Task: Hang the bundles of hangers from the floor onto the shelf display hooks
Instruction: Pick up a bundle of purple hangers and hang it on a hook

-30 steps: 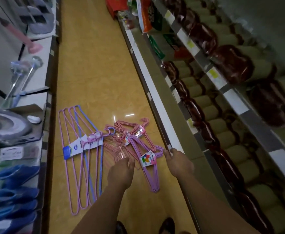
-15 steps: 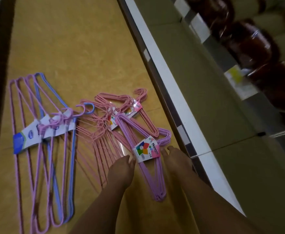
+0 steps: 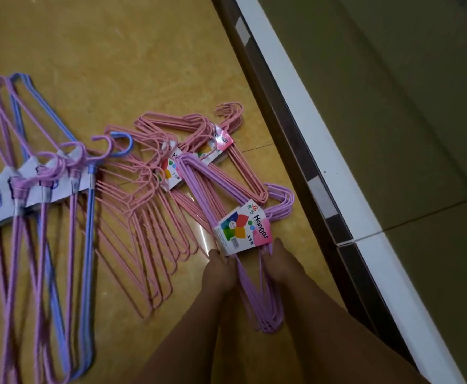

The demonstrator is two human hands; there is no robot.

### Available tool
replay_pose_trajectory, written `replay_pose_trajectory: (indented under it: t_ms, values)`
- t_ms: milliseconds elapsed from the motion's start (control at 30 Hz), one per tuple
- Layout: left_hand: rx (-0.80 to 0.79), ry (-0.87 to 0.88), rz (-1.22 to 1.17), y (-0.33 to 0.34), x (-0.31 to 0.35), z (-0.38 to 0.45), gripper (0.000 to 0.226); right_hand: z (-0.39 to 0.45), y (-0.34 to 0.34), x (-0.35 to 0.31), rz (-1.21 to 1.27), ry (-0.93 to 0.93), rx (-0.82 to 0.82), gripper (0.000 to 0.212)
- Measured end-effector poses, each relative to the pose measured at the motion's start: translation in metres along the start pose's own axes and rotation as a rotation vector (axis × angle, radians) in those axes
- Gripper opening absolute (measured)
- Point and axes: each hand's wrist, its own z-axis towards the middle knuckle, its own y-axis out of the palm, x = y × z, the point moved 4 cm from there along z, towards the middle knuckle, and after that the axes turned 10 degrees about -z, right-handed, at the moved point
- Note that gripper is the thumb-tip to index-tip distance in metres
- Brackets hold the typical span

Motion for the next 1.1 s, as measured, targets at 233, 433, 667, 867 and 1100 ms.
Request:
replay_pose_trajectory:
  t_ms: [233, 433, 667, 867, 1100]
  values:
    - [0.004, -0.102, -0.321, 0.011, -0.006, 0.008, 0.049, 0.006, 0.013, -0.013, 0.256, 0.031, 0.007, 0.037]
    - [0.222, -0.05, -0.216, 0.006, 0.01, -0.007, 0.032, -0.007, 0.012, -0.02, 0.326, 0.188, 0.041, 0.036]
    - [0.297, -0.022, -0.276, -0.009, 0.036, -0.032, 0.026, -0.023, 0.011, -0.031, 0.759, 0.335, 0.081, 0.025]
    - [0.269, -0.018, -0.281, -0.044, 0.052, -0.062, 0.035, -0.064, 0.003, -0.053, 0.783, 0.315, 0.053, 0.009]
    - [0.17, -0.174, -0.387, -0.082, 0.056, -0.139, 0.059, -0.168, -0.039, -0.085, 0.614, 0.272, 0.106, 0.019]
